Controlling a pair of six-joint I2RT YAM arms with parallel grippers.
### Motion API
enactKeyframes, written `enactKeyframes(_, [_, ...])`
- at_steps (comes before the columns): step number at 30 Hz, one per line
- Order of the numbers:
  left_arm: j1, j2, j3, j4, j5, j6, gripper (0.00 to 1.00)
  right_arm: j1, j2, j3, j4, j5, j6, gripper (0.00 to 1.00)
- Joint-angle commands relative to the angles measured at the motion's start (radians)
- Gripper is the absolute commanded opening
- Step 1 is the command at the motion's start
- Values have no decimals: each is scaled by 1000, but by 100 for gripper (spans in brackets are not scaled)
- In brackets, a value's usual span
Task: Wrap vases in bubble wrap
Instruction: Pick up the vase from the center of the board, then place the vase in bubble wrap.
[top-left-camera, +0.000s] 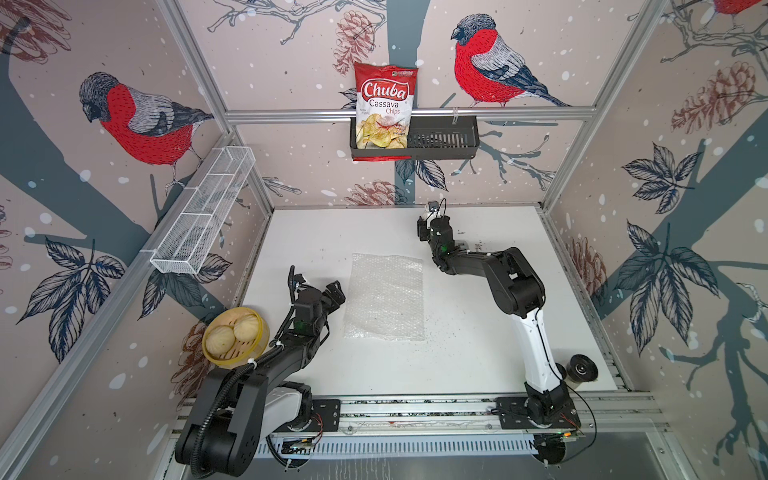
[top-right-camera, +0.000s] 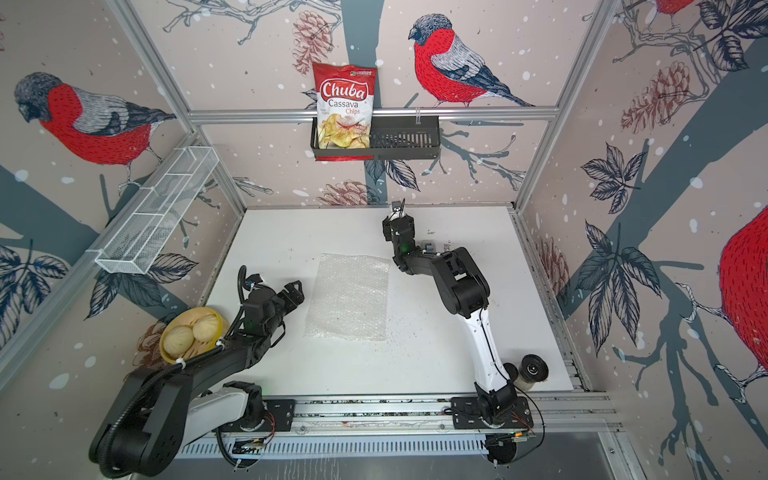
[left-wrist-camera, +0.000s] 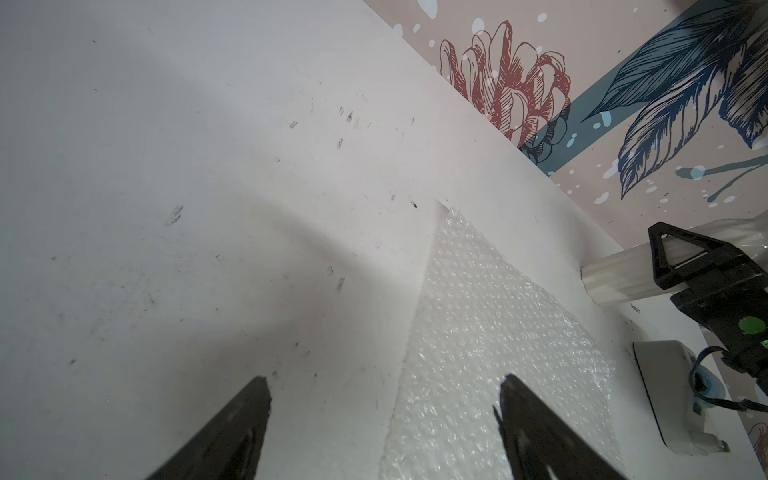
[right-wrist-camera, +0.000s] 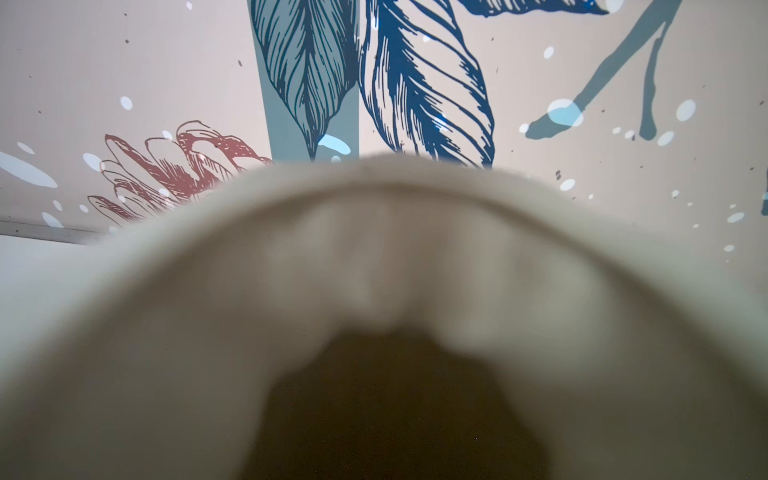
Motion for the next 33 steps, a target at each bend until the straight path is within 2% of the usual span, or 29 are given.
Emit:
enactKeyframes(1, [2,1,6,17,-4,-3,86,6,-19,-17,43,21,-24,56])
enactKeyframes(3, [2,0,6,18,-4,-3,86,11,-39,-36,54,25,-44,51])
enactKeyframes(6, [2,1,5,18,-4,-3,86,22,-89,-62,47,34,-82,49])
enactKeyframes(9, [2,-1,6,17,-5,-4,86,40,-158,-70,-30,48,-140,43])
enactKeyframes(12, [3,-3,7,16,-3,-4,86,64,-228,-41,-230,26,-191,43])
enactKeyframes(17, [4,-6,12,-4,-10,9,86,143,-307,45,-692,-44,-269,40])
enactKeyframes(19, [4,-4,23,-34,-28,7,86,198,-322,34,-777,-2,-333,39])
enactKeyframes(24, [11,18,72,-151,-88,-24,88,327,-322,9,-909,116,-427,35])
enactKeyframes(33, [31,73,112,-201,-64,-42,88,454,-225,64,-1094,201,-391,34])
